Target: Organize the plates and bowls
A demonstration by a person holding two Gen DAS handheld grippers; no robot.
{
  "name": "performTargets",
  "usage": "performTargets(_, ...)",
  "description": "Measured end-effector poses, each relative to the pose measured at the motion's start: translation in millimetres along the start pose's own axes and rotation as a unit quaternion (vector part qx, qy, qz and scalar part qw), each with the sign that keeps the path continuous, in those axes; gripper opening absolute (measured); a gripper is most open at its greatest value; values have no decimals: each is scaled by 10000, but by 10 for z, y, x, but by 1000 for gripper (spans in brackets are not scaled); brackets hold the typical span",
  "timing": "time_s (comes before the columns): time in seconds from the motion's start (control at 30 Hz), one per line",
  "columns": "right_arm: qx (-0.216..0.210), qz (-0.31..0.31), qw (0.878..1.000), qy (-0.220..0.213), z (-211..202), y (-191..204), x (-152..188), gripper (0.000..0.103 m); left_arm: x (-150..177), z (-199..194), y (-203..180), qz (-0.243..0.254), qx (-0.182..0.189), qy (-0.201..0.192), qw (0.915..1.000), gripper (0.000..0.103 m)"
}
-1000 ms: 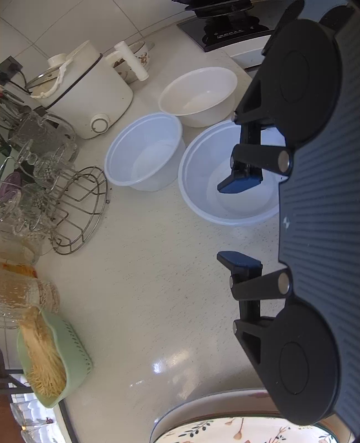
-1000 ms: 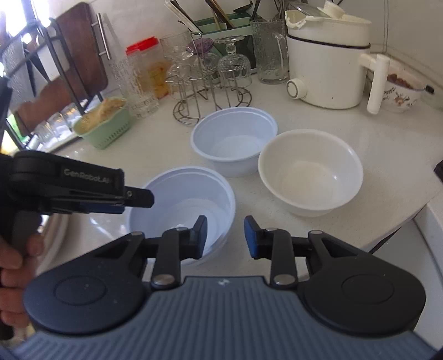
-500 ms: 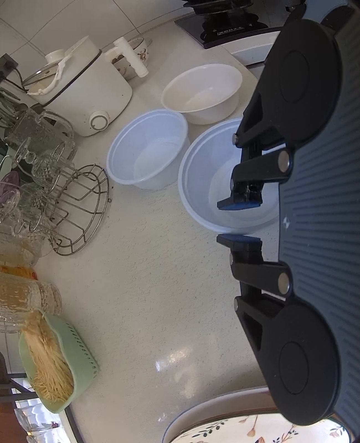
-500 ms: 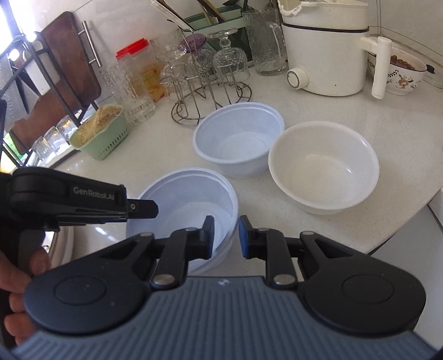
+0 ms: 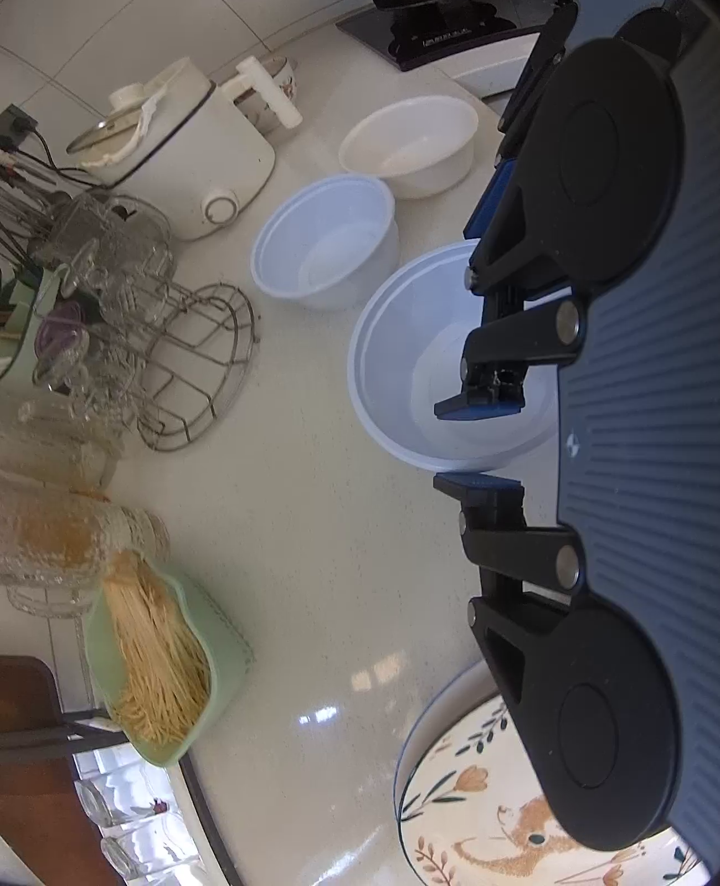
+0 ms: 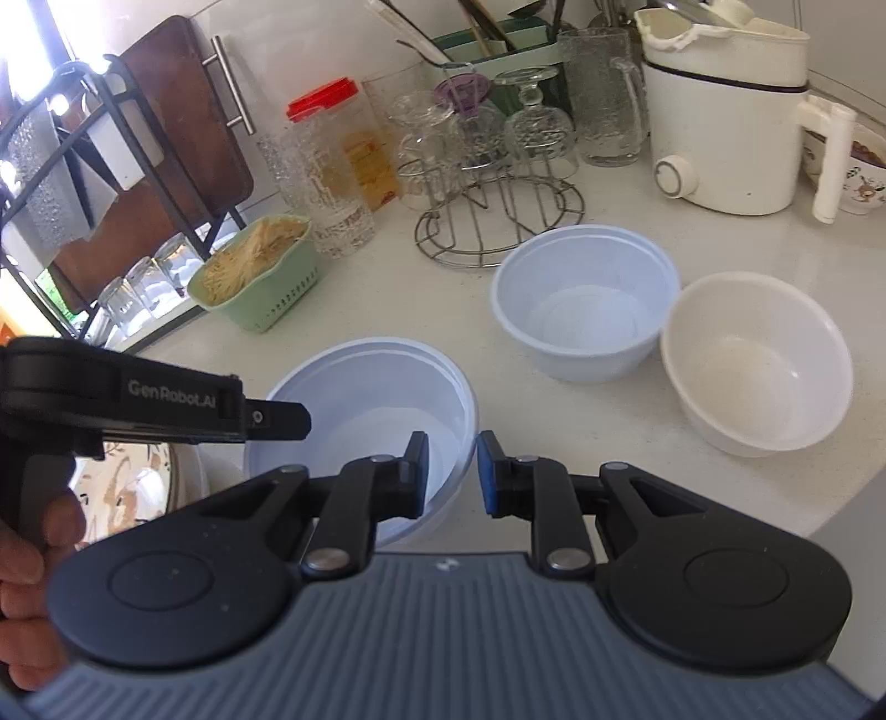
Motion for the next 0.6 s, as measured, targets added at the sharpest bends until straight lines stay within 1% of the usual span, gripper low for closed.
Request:
performTargets(0.1,-35,-10,10000,85,59,64,15,22,4,28,79,35,-100,63,9999,23)
performTargets(0.23,67,-130,9998,166,130,89,44,22,54,20,83,208,-156,76,9996,23)
performTargets(0.37,76,-148,9996,232,160,95,100,23,101,44,121,191,-182,105,9996,23)
performTargets(0.47,4,-166,9994,298,191,120,144,23,134,68,147,200,-197,197,9994,37)
performTargets(0.5,-41,-123,9995,287,190,126,139,23,140,74,154,241,-228,229,9992,48)
performTargets(0.53,-63,-100,9996,246,176,133,126,23,136,72,162,300,-274,254,9988,51)
performTargets(0.6,-48,-69,9998,159,144,136,86,23,87,29,196,347,-334,189,9987,51)
Point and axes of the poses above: each gripper's, at about its wrist camera, not at the fingertips, and z roughly the way its jaws point, y to its left, x to its underside, the point moved 9 cm from there along z, roughly the way its jaws point, and after that the axes turned 2 degrees about -y, right-handed, at the moved point
